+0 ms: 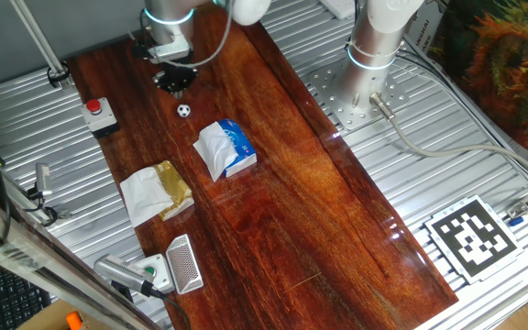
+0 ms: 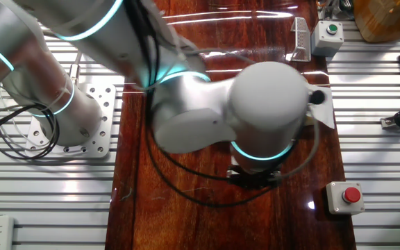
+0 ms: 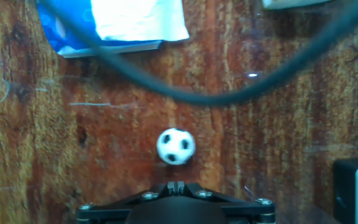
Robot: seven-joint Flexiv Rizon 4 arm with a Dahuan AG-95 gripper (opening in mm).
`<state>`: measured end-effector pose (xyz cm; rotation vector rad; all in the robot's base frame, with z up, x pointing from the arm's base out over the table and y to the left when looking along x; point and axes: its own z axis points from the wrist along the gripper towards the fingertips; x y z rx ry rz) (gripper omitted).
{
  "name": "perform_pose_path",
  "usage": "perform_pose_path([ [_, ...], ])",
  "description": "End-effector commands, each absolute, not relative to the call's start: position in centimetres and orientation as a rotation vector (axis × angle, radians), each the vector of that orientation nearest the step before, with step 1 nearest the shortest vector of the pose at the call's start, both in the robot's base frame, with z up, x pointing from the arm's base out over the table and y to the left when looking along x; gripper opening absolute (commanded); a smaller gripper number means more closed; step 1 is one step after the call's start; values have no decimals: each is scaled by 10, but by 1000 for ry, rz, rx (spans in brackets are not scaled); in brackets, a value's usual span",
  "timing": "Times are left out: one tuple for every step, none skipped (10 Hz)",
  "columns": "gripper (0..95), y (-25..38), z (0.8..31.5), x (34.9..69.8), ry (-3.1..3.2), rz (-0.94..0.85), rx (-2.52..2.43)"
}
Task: Push the soccer ball into the goal
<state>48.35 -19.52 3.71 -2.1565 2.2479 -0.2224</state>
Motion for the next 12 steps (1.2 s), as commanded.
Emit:
perform_pose_path([
  [0, -192, 34, 486, 2256, -210, -2143],
  [0, -189, 31, 488, 2259, -205, -2135],
  [0, -185, 27, 491, 2267, -209, -2123],
  [0, -181, 24, 495, 2271, -207, -2117],
  [0, -174, 20, 501, 2275, -205, -2111],
  [0, -172, 18, 503, 2275, -206, -2109],
  [0, -167, 15, 508, 2278, -202, -2104],
  [0, -164, 14, 512, 2286, -193, -2095],
  [0, -162, 16, 516, 2288, -184, -2092],
  [0, -160, 19, 522, 2289, -180, -2096],
  [0, -159, 20, 524, 2290, -176, -2097],
  [0, -157, 22, 524, 2294, -171, -2093],
])
